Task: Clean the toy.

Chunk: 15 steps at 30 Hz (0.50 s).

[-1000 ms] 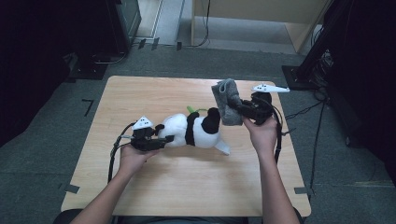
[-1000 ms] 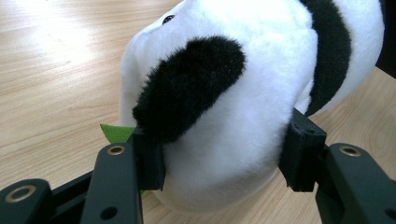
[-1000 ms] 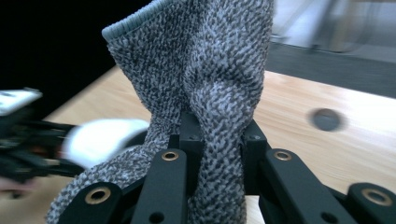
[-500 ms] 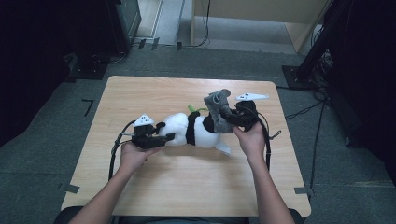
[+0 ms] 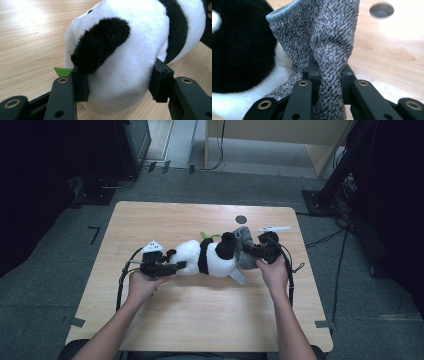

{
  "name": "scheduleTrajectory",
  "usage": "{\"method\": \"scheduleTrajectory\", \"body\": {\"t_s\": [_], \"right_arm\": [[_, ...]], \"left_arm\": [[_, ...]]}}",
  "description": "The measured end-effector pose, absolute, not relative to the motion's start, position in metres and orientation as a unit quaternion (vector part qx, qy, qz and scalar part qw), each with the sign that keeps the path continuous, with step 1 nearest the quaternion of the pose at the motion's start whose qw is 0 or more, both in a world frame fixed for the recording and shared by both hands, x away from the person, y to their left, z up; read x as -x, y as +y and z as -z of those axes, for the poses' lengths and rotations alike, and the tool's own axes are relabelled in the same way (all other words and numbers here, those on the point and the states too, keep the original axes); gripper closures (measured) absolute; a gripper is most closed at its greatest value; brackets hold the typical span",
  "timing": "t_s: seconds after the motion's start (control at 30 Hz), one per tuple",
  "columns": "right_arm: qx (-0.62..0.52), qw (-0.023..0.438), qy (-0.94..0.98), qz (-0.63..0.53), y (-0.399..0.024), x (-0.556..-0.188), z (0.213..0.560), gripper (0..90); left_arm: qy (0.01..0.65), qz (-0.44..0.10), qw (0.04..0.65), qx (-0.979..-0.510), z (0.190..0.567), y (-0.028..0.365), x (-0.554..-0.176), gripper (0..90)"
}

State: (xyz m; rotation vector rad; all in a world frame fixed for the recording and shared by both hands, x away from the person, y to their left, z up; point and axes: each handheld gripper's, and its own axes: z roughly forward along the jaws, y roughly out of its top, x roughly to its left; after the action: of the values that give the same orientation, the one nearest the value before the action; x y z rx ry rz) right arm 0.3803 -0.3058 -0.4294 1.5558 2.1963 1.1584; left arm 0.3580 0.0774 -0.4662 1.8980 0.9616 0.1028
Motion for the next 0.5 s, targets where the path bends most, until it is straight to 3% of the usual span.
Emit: {"method": "scheduleTrajectory", "body": {"t_s": [0.3,0.5], "right_arm": [[-0.489,0.126,0.715,-0.484,-0.311,-0.359,0.378,77.9],[-0.445,0.107,0.729,-0.509,-0.283,-0.350,0.364,77.8]], "left_arm": [[0.394,-0.046,0.485,-0.780,0.466,0.077,-0.358,44.8],[0.396,-0.044,0.485,-0.778,0.466,0.077,-0.358,44.8]]}}
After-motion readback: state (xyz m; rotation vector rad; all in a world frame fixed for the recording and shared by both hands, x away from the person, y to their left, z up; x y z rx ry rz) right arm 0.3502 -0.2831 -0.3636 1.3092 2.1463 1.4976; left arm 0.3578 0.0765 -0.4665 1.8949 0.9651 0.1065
